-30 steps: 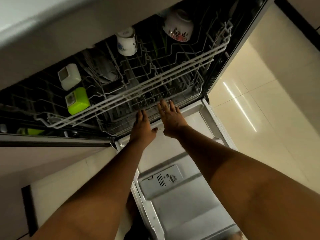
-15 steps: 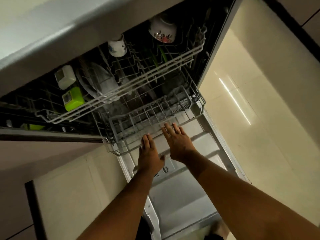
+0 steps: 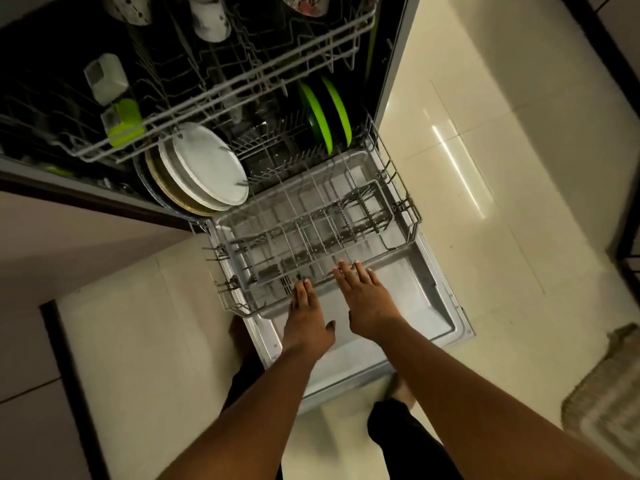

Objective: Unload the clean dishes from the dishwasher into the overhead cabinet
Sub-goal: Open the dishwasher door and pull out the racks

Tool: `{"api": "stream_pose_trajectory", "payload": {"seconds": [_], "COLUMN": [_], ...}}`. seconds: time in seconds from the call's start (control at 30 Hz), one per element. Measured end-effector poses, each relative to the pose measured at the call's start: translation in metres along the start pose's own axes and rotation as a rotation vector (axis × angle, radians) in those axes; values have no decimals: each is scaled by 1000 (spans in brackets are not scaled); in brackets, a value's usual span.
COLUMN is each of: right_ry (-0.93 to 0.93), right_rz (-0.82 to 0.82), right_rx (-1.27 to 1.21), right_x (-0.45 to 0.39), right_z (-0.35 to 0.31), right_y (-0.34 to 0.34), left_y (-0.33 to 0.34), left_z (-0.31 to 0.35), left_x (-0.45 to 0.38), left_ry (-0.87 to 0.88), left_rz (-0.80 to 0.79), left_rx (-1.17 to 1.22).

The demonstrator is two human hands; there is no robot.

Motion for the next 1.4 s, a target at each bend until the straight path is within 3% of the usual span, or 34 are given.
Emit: {"api": "stream_pose_trajectory", "payload": {"seconds": [0.33, 0.6, 0.9, 0.97, 1.13, 1.4], "right_ry": [39, 52, 23, 25, 63, 137], "right_rz": [-63, -137, -240, -245, -166, 185], "right_rx": [-36, 10, 119, 136, 78, 5], "right_x": [71, 113, 136, 137, 123, 59], "right_z": [-10, -12, -11, -6, 0, -36], "right_y": [59, 100, 114, 108, 60, -107], "left_y": [67, 104, 108, 92, 0, -136], "left_z": [-6, -14, -9, -3, 13, -4], "left_x": [60, 95, 113, 112, 91, 65], "left_ry": [14, -12, -36, -21, 85, 128], "left_rz": [-112, -298, -408, -366, -51, 132], "left_rx": [-32, -18, -46, -74, -44, -123]}}
Point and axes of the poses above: each hand's wrist, its own x-axis away from the middle knuckle, its own y-axis out of the palm, z = x × y, the point moved 7 cm from there along -x, towards the middle knuckle, and after that the axes turned 13 degrees about x, right-handed, at the moved point
